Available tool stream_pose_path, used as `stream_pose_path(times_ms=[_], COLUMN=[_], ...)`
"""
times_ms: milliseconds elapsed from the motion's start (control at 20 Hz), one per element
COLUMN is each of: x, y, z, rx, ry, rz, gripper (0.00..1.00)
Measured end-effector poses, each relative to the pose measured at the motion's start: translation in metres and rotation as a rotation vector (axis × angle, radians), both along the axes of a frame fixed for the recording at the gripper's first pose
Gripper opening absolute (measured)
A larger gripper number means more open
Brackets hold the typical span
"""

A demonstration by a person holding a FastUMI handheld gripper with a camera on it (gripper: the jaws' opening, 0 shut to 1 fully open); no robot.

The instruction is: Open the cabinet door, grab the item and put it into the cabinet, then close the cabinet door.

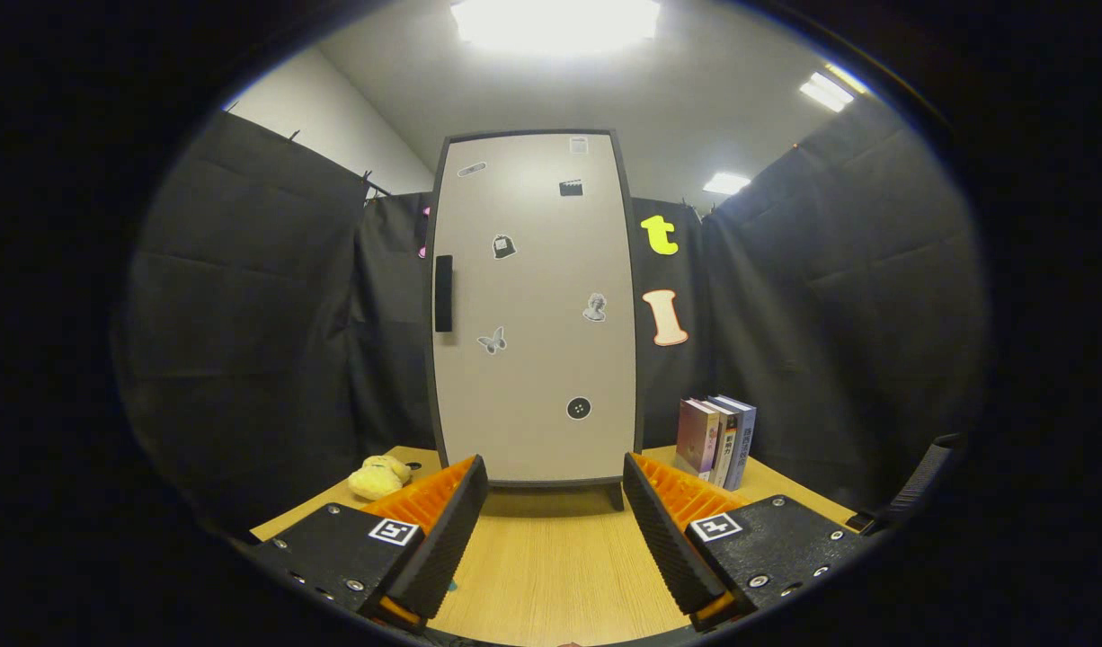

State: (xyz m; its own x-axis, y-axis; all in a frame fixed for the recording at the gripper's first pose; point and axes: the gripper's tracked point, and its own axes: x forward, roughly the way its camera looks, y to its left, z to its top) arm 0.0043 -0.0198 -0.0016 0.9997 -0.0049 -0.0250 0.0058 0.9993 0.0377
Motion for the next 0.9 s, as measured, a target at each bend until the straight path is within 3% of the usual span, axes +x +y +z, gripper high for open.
stream_pose_path(times_ms=[300,900], x=[0.030,0.142], y=[0.015,0.062], z=[0.033,0.112], rx=[0.021,0.040], ry=[-0.023,-0.086], rz=[0.049,0.140], gripper=[0.94,0.93])
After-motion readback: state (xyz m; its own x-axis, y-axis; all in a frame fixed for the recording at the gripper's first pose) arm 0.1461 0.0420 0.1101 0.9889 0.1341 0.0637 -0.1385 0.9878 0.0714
